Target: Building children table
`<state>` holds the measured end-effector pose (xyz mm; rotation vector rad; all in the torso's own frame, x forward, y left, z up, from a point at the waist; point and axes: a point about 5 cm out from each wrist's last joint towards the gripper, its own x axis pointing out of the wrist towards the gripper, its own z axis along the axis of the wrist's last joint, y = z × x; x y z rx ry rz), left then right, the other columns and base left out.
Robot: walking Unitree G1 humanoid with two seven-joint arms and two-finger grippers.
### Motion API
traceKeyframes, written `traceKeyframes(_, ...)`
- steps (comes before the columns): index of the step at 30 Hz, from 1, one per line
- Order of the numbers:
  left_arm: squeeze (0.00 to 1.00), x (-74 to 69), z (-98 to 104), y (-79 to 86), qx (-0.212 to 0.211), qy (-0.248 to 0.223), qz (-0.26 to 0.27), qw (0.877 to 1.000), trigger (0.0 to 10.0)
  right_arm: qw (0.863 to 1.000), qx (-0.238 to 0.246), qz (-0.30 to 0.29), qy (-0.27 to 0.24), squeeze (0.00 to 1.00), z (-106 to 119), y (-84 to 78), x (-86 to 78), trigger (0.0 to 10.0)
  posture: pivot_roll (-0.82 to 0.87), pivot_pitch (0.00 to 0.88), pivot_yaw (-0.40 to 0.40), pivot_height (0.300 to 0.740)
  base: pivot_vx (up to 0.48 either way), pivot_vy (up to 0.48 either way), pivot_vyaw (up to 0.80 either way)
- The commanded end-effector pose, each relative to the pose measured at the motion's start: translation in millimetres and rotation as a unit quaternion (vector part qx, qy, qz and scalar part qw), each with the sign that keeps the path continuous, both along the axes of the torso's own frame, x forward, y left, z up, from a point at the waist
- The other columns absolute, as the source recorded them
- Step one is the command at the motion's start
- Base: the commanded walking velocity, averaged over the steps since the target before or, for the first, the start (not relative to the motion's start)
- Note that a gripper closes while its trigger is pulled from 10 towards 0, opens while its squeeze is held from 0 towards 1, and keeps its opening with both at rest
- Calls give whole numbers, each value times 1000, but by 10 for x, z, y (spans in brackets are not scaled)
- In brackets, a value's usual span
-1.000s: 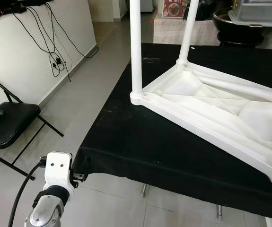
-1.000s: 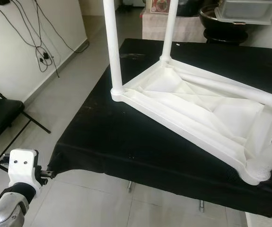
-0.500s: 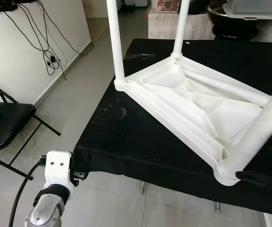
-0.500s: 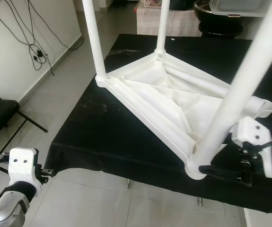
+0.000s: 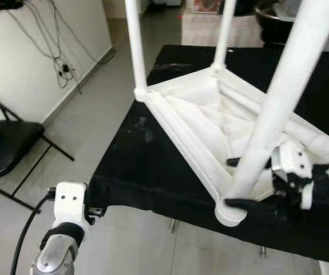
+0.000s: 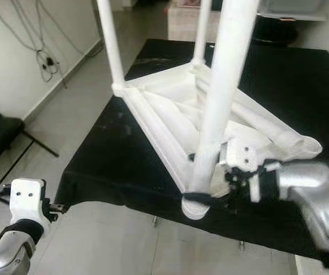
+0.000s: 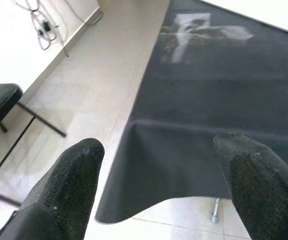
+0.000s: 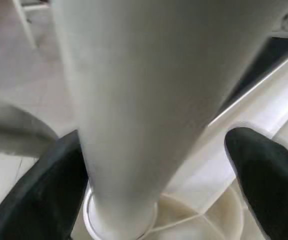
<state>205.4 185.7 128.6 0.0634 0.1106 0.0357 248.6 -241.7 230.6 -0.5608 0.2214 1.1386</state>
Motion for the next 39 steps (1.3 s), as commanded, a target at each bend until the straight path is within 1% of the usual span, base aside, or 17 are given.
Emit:
traceKeyframes(1, 0, -19, -2, -5, 10, 5, -2, 1000, 10000, 996, -83, -11, 22, 0, 1, -269, 32, 10000, -74, 117, -12, 740, 0, 0, 0)
traceKeyframes(3, 0, -19, -2, -5, 10, 5, -2, 1000, 10000, 996, -83, -11, 22, 0, 1, -269, 32, 10000, -74, 117, -12, 740, 0, 0, 0)
traceKeyframes(5, 0, -36, 1, -42, 11, 6, -12, 1000, 10000, 984, -168, -21, 60, 0, 64, -547, 30, 10000, -67, 119, -20, 740, 0, 0, 0)
traceKeyframes(7, 0, -55, 6, -76, 11, 6, -24, 1000, 10000, 970, -230, -42, 67, 0, 101, -715, 66, 10000, -64, 121, -22, 740, 0, 0, 0)
traceKeyframes(8, 0, -55, 6, -76, 11, 6, -24, 1000, 10000, 970, -230, -42, 67, 0, 101, -715, 66, 10000, -64, 121, -22, 740, 0, 0, 0)
traceKeyframes(10, 0, -76, 7, -140, 11, 8, -47, 999, 10000, 955, -284, -64, 65, 0, 106, -829, 145, 10000, -60, 122, -26, 740, 0, 0, 0)
traceKeyframes(13, 0, -91, 9, -177, 11, 9, -60, 998, 10000, 951, -293, -64, 70, 0, 107, -855, 159, 10000, -53, 124, -31, 740, 0, 0, 0)
traceKeyframes(17, 0, -126, 11, -231, 9, 12, -82, 997, 10000, 955, -281, -43, 82, 0, 115, -826, 214, 10000, -50, 127, -31, 740, 0, 0, 0)
traceKeyframes(18, 0, -150, 13, -267, 7, 13, -99, 995, 10000, 951, -297, -37, 80, 0, 58, -832, 317, 10000, -53, 132, -33, 740, 0, 0, 0)
traceKeyframes(21, 0, -155, 13, -280, 7, 13, -104, 994, 10000, 947, -309, -37, 80, 0, 23, -841, 351, 10000, -53, 132, -33, 740, 0, 0, 0)
traceKeyframes(23, 0, -169, 31, -343, -3, 8, -126, 992, 10000, 937, -339, -67, 50, 0, -61, -816, 539, 10000, -73, 130, -40, 740, 0, 0, 0)
traceKeyframes(24, 0, -169, 31, -343, -3, 8, -126, 992, 10000, 937, -339, -67, 50, 0, -61, -816, 539, 10000, -73, 130, -40, 740, 0, 0, 0)
traceKeyframes(26, 0, -186, 47, -411, -11, 6, -150, 989, 10000, 933, -353, -69, 25, 0, -87, -740, 678, 10000, -71, 129, -35, 740, 0, 0, 0)
traceKeyframes(29, 0, -198, 53, -438, -14, 7, -160, 987, 10000, 935, -350, -58, 25, 0, -95, -692, 705, 10000, -71, 129, -35, 740, 0, 0, 0)
traceKeyframes(33, 0, -212, 56, -471, -13, 8, -173, 985, 10000, 942, -335, -20, 26, 0, -96, -550, 741, 10000, -70, 128, -30, 740, 0, 0, 0)
traceKeyframes(34, 0, -220, 62, -497, -20, 10, -179, 984, 10000, 949, -314, 26, 28, 0, -84, -401, 766, 10000, -70, 128, -29, 740, 0, 0, 0)
traceKeyframes(39, 0, -235, 75, -538, -27, 11, -192, 981, 10000, 952, -292, 87, 34, 0, -60, -224, 776, 10000, -71, 129, -30, 740, 0, 0, 0)
